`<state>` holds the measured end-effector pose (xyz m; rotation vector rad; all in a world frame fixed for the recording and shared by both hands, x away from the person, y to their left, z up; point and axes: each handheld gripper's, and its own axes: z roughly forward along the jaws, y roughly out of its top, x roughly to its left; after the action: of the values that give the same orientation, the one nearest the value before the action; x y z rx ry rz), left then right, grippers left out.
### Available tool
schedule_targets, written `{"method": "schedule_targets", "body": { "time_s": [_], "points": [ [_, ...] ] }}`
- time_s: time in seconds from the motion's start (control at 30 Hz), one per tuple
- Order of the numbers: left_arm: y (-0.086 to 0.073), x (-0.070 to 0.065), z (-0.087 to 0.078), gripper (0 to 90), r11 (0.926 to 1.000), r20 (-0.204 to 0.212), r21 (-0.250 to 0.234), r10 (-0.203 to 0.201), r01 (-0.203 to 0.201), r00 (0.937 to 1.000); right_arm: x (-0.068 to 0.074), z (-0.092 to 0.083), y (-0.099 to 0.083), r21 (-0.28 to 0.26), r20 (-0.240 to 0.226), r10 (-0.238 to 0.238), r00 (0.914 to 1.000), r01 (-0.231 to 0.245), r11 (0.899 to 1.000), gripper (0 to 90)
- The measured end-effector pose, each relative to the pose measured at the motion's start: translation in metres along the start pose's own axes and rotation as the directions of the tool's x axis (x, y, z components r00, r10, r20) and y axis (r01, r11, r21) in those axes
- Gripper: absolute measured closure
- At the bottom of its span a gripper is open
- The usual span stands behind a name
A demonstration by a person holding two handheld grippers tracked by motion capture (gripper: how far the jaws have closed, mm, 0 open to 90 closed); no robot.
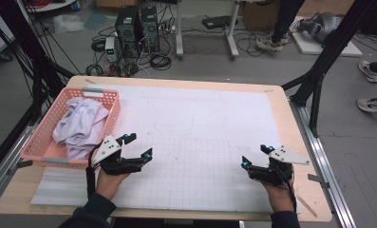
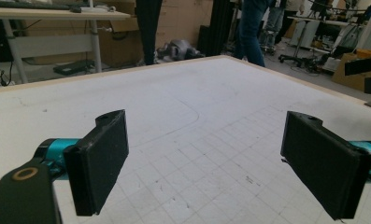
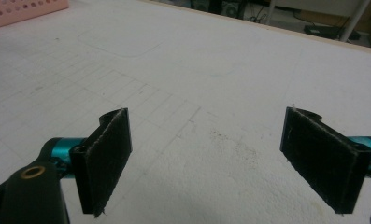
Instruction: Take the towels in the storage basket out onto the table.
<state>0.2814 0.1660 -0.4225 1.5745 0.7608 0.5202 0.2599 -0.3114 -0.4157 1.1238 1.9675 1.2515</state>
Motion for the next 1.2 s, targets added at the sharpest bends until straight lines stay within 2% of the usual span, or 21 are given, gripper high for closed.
{"method": "schedule_targets", "body": {
  "time_s": [0.43, 0.67, 0.77, 0.8, 0.87, 1.03, 1.2],
  "points": [
    [-0.001, -0.002, 0.005, 16.1, 0.9998, 0.017, 0.013, -0.014, 0.014, 0.9997, -0.005, 0.000, -0.002, 0.000, -0.009, 0.013, 0.9999, -0.013, 1.000, 15.3],
    [0.001, -0.003, 0.005, 15.8, 0.9998, 0.006, 0.012, -0.016, 0.016, 0.9999, -0.008, -0.001, -0.004, 0.002, -0.012, 0.020, 0.9997, -0.020, 1.000, 15.3],
    [0.004, -0.003, 0.003, 16.5, 1.0000, -0.017, -0.002, -0.008, 0.008, 0.9998, -0.008, -0.002, -0.004, 0.001, -0.008, 0.018, 0.9998, -0.018, 1.000, 15.3],
    [0.007, -0.002, 0.000, 16.5, 0.9998, -0.017, -0.014, -0.016, 0.016, 0.9997, -0.007, -0.002, -0.004, 0.004, -0.004, 0.019, 0.9998, -0.019, 1.000, 15.3],
    [0.008, -0.002, -0.001, 19.8, 0.9996, -0.007, -0.014, -0.026, 0.026, 0.9996, -0.007, -0.002, -0.004, 0.002, -0.003, 0.015, 0.9999, -0.015, 1.000, 15.3],
    [0.012, 0.002, -0.005, 18.5, 0.9986, 0.006, -0.018, -0.050, 0.050, 0.9987, -0.004, -0.003, -0.003, -0.001, -0.006, 0.017, 0.9998, -0.017, 1.000, 15.3],
    [0.023, 0.003, -0.011, 17.9, 0.9985, 0.018, -0.031, -0.045, 0.046, 0.9988, -0.005, -0.003, -0.003, -0.001, -0.004, 0.013, 0.9999, -0.013, 1.000, 15.3]
  ]
}}
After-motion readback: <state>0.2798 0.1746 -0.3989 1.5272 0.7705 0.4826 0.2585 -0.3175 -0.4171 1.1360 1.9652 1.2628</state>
